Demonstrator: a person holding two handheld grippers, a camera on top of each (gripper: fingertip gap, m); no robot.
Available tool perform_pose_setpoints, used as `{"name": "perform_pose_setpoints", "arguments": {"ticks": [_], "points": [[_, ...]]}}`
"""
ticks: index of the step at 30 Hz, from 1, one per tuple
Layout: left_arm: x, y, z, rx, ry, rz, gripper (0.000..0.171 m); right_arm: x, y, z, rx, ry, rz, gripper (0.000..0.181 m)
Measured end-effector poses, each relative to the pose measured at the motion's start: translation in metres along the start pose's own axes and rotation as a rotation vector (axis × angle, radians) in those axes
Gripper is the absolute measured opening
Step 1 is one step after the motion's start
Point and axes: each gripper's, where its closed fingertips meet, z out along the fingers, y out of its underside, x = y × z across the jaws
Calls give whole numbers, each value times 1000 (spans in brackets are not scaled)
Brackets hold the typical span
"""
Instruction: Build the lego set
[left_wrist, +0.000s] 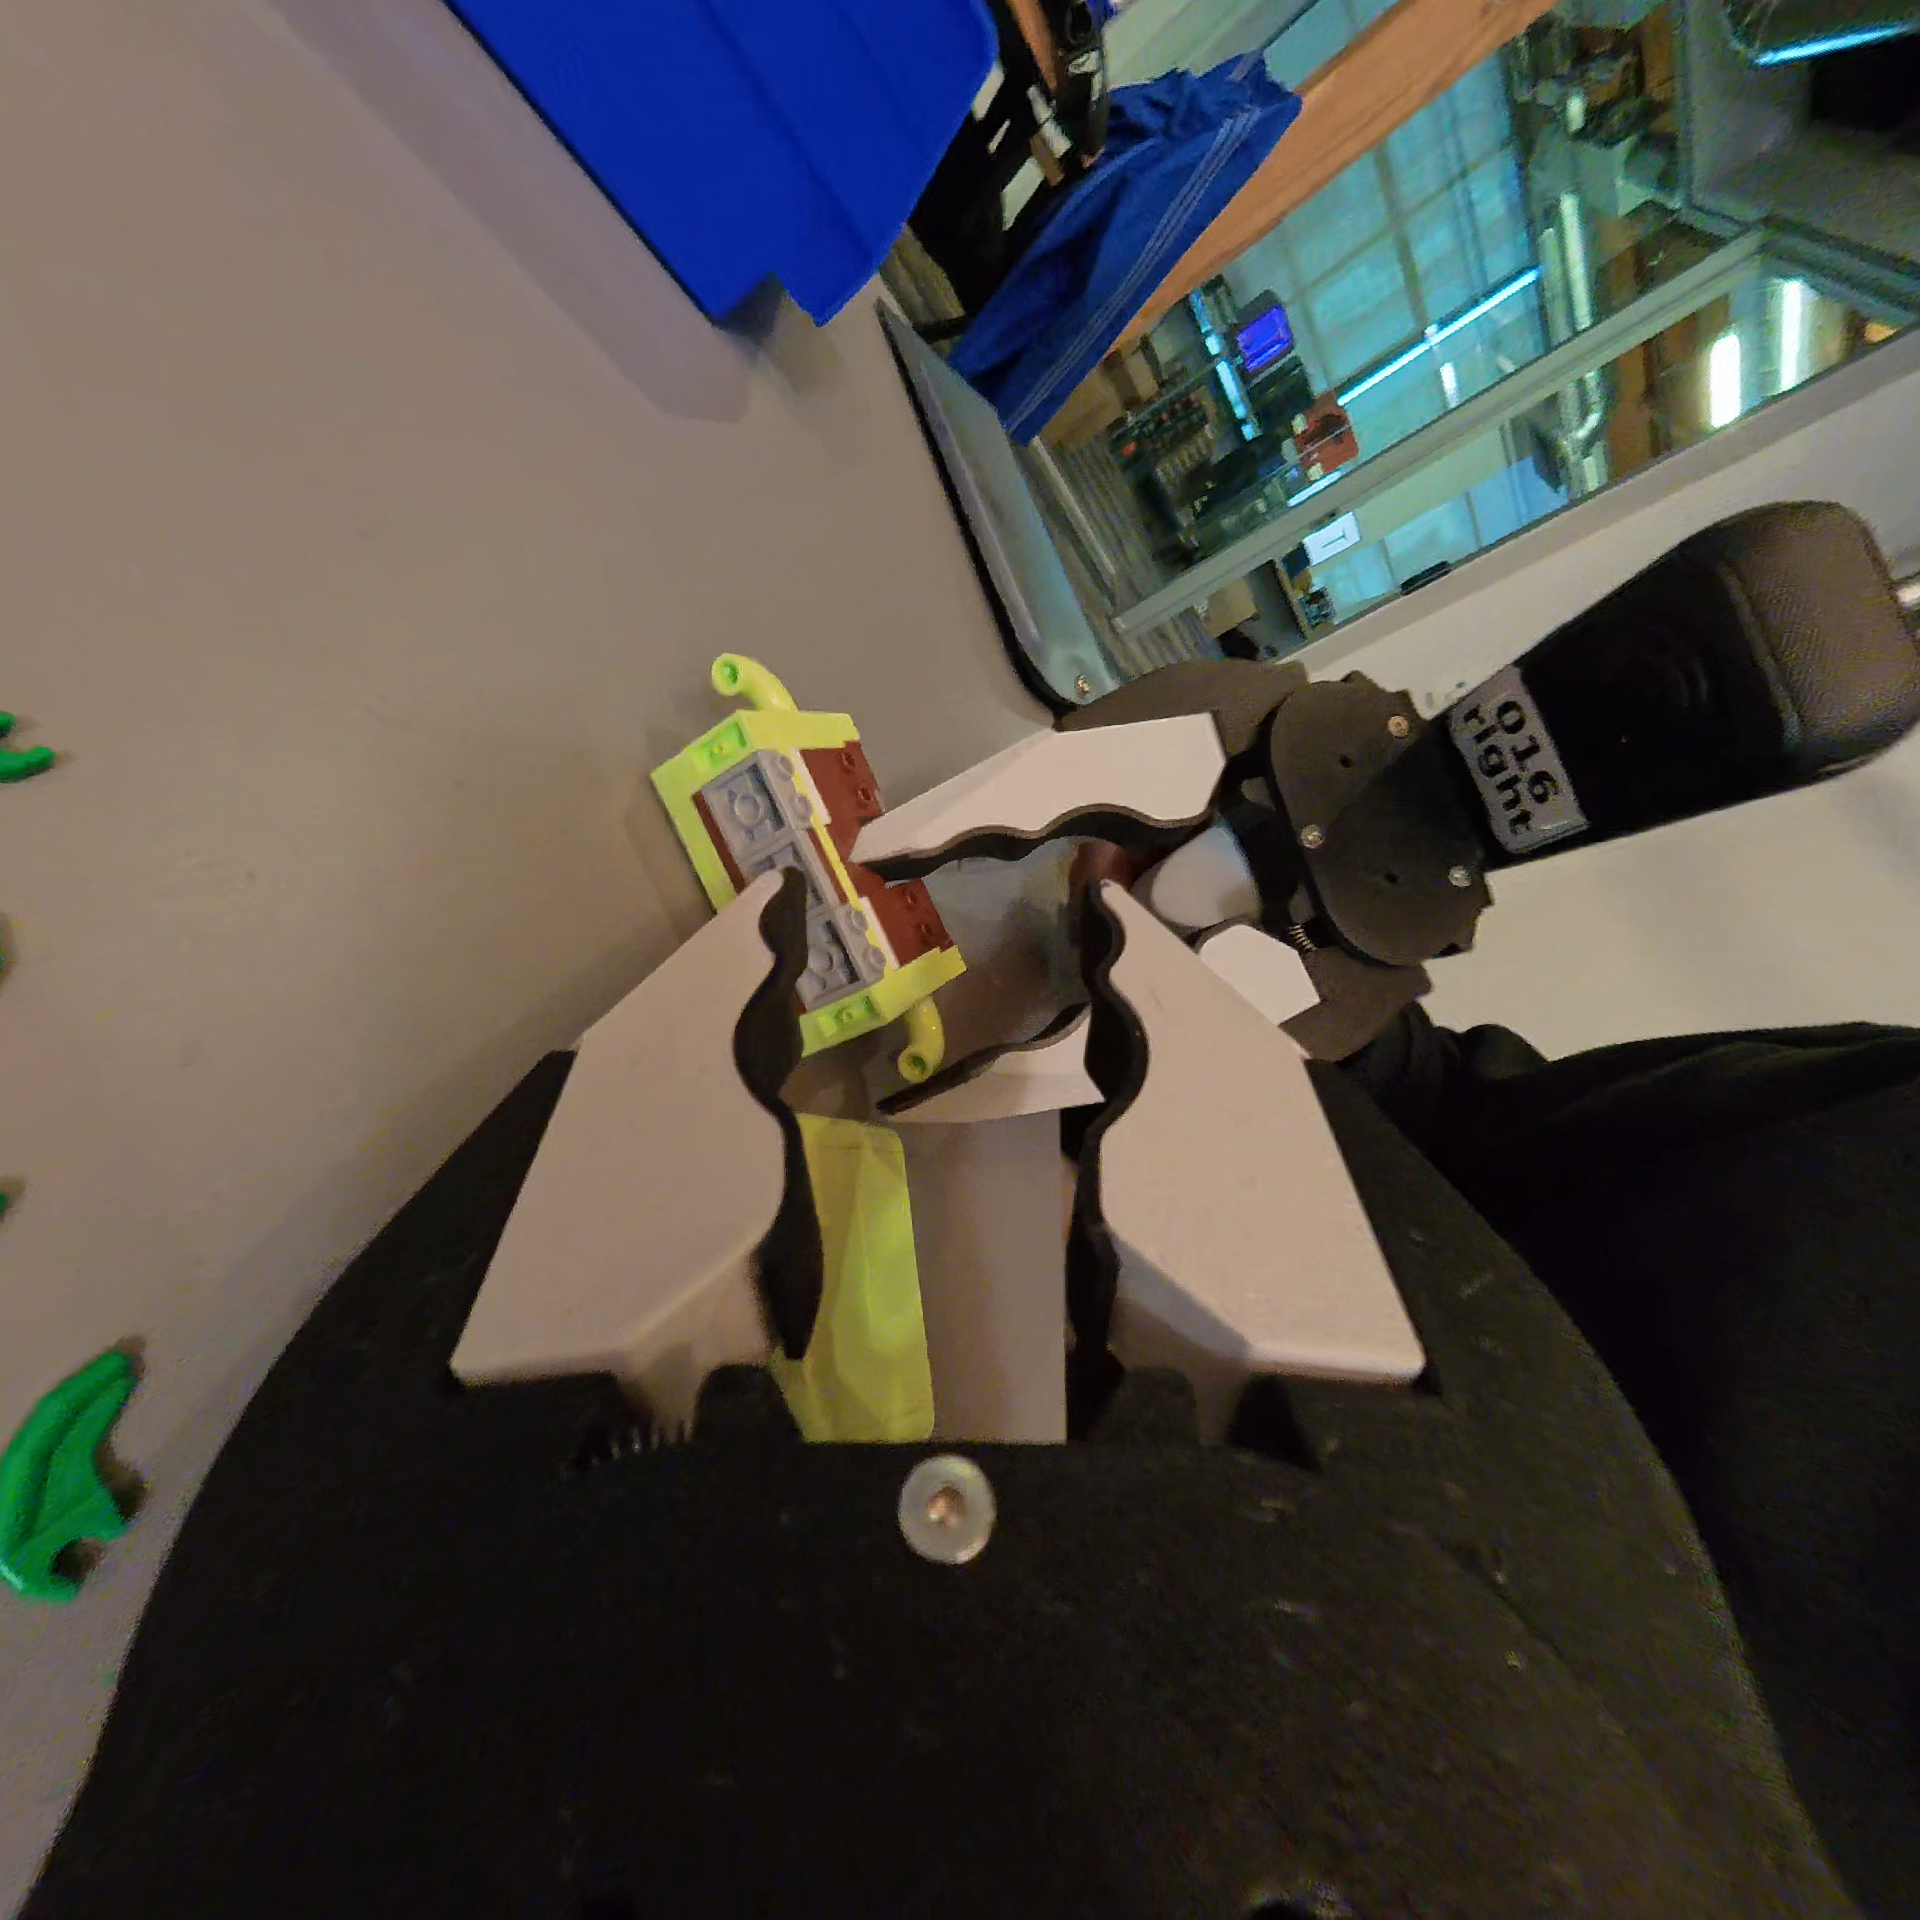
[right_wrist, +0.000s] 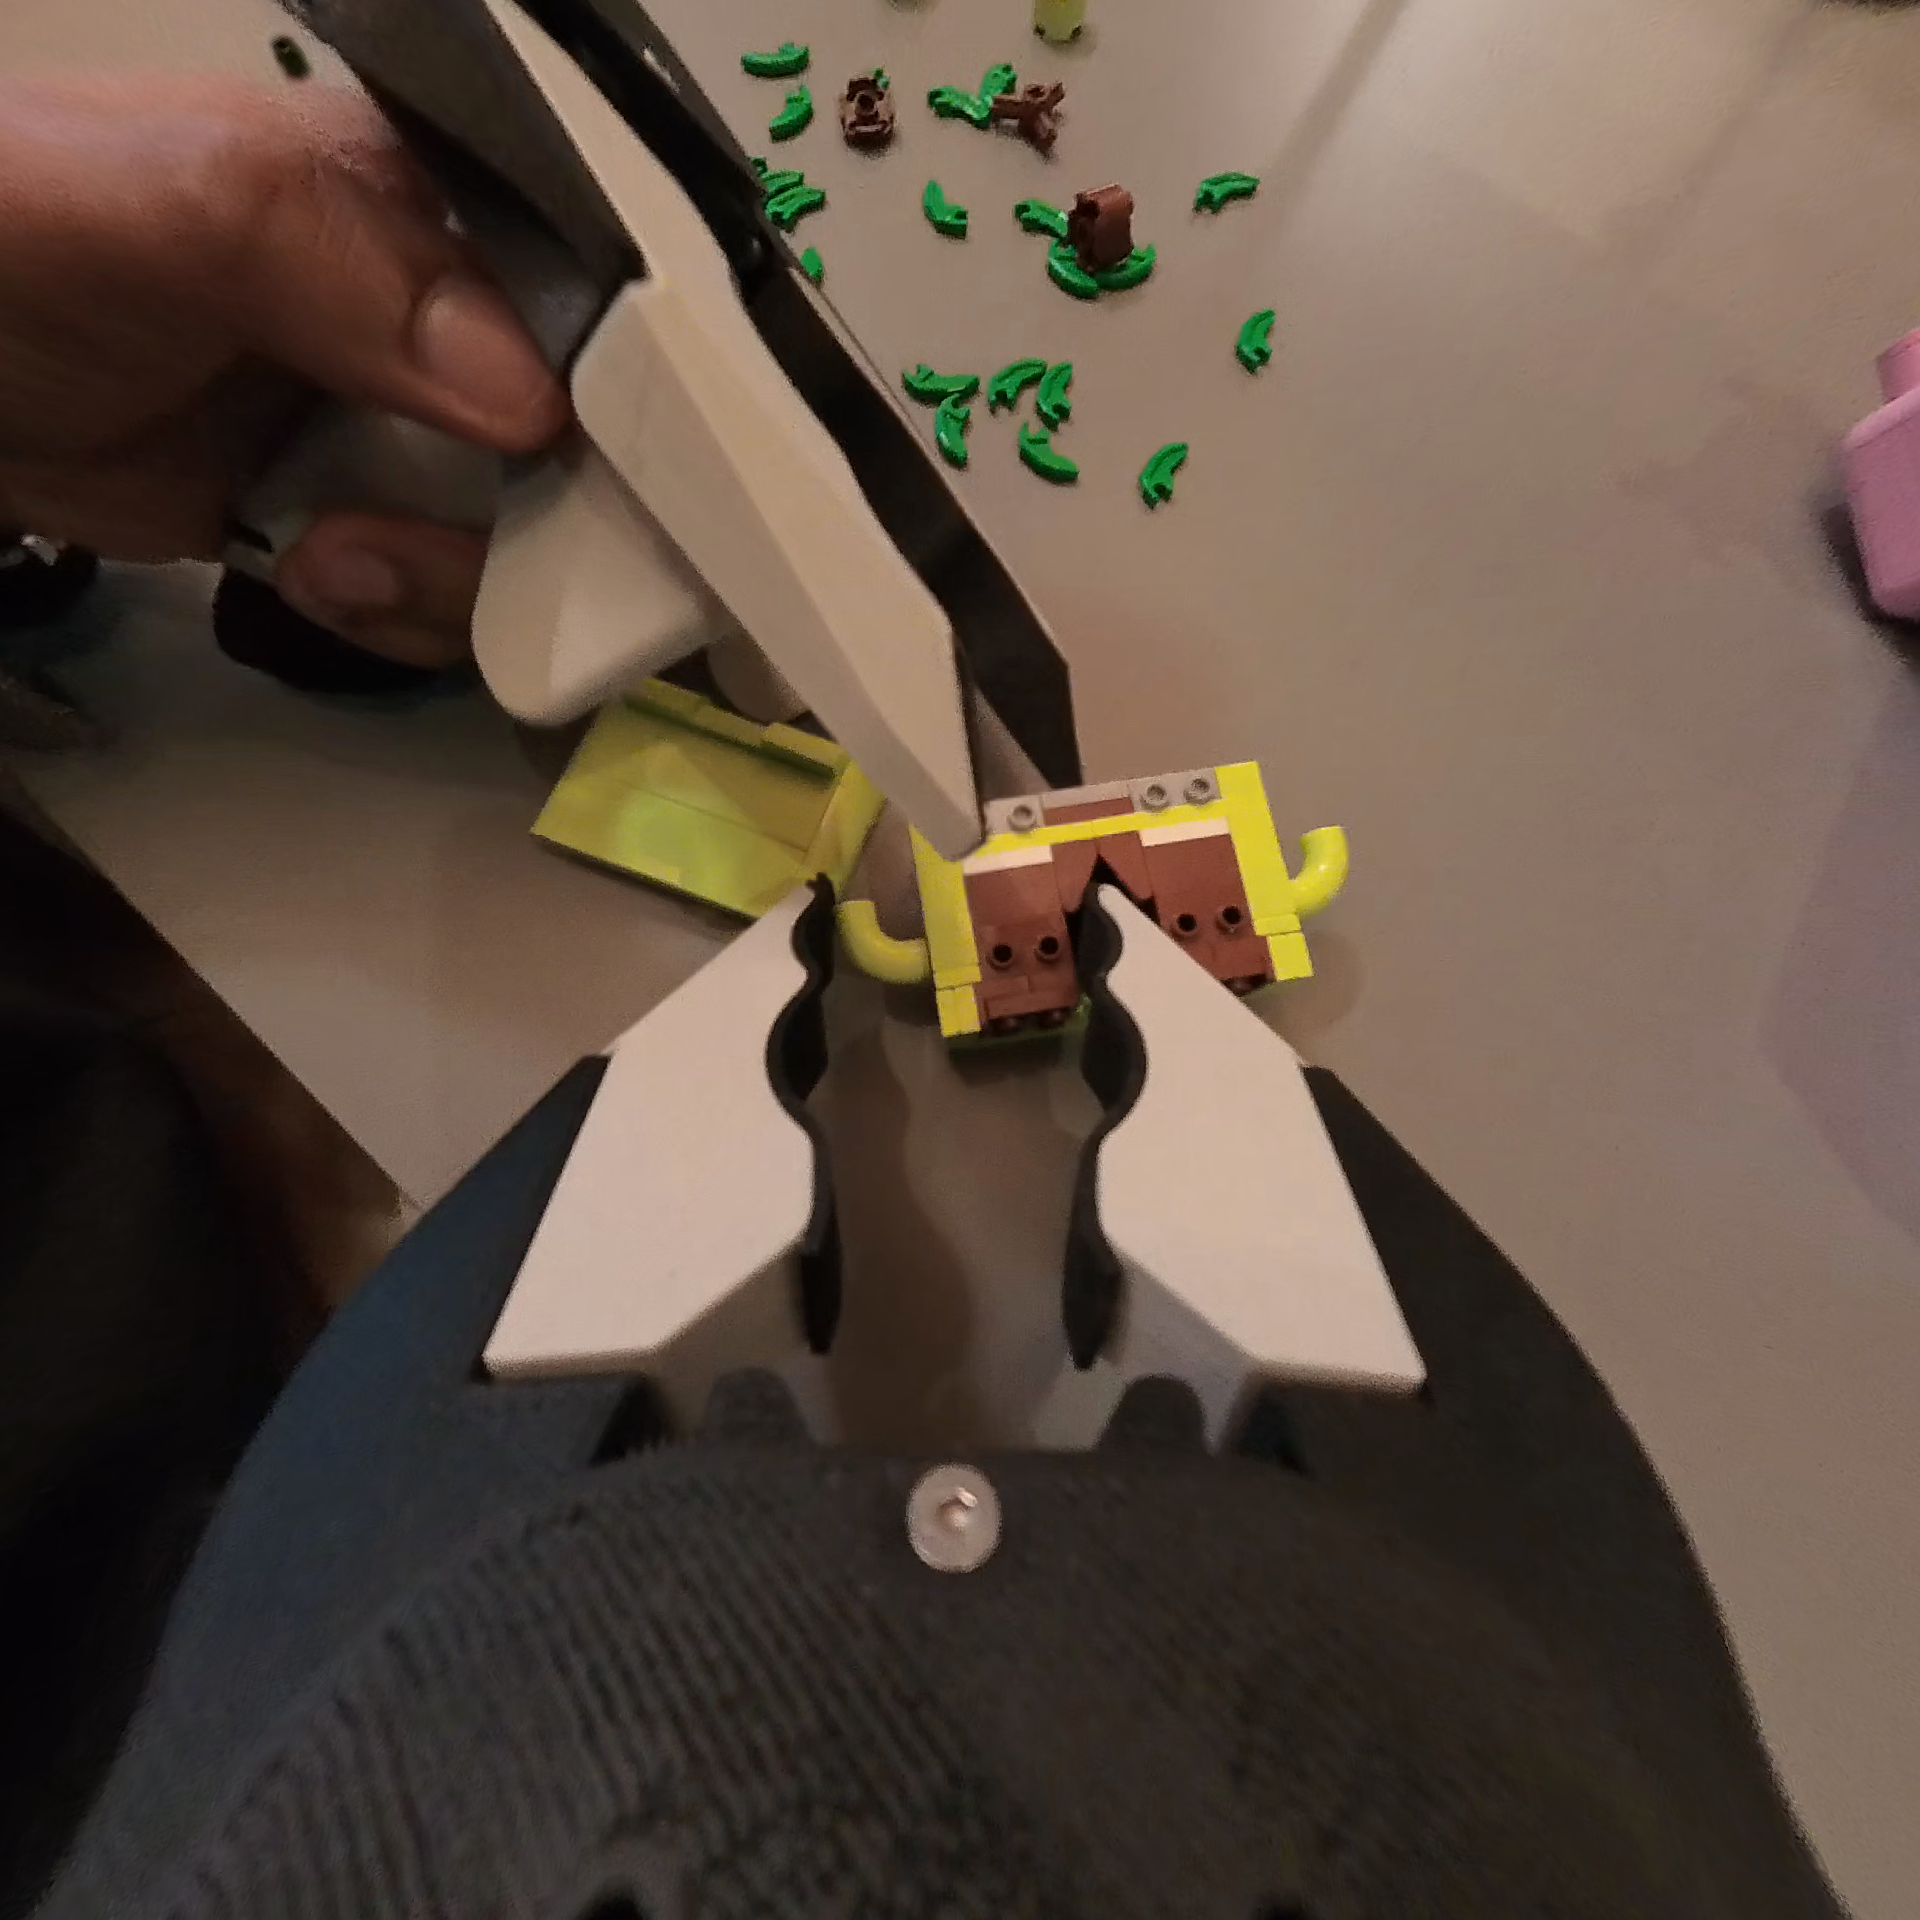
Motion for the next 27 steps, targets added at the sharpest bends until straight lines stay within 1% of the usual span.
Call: {"name": "perform_pose_setpoints", "arguments": {"ticks": [3, 5, 8, 9, 10, 11, 12, 13, 14, 16, 18, 19, 20, 22, 23, 24, 26, 27], "points": [[8, -5, -2, 29, 50, 6, 51, 0, -1, -4, 23, -45, 41, 46], [13, -13, -7, 78, 70, 41, 56, 0, -4, -8, 68, -104, 111, 46], [19, -27, -19, 171, 79, 111, 70, 0, -13, -19, 174, -242, 272, 45], [22, -31, -24, 199, 86, 141, 76, 0, -18, -24, 222, -308, 338, 45], [25, -33, -28, 213, 101, 170, 77, -1, -23, -31, 276, -385, 410, 45], [33, -31, -31, 204, 139, 199, 77, -2, -30, -39, 334, -478, 489, 45], [43, -27, -34, 189, 186, 235, 82, -4, -37, -49, 397, -585, 570, 45], [49, -24, -36, 179, 194, 285, 87, -6, -45, -59, 457, -701, 647, 45], [53, -20, -36, 165, 182, 357, 92, -8, -51, -70, 512, -814, 713, 45], [54, -9, -34, 109, 102, 511, 98, -8, -59, -87, 590, -987, 804, 45], [50, 1, -29, 42, 19, 626, 101, -10, -61, -96, 610, -1096, 835, 45], [48, 4, -26, 16, -6, 651, 104, -13, -60, -99, 601, -1135, 837, 45], [48, 6, -23, -3, -5, 654, 104, -16, -60, -101, 586, -1171, 834, 45], [53, 8, -19, -19, 53, 624, 104, -23, -61, -106, 566, -1241, 829, 45], [57, 8, -18, -17, 93, 608, 103, -27, -63, -109, 562, -1281, 832, 45], [62, 8, -18, -17, 138, 595, 93, -29, -65, -112, 562, -1318, 835, 45], [69, 12, -18, -37, 213, 572, 58, -31, -69, -114, 572, -1355, 844, 45], [71, 13, -18, -48, 236, 564, 43, -31, -70, -115, 573, -1364, 849, 45]]}}
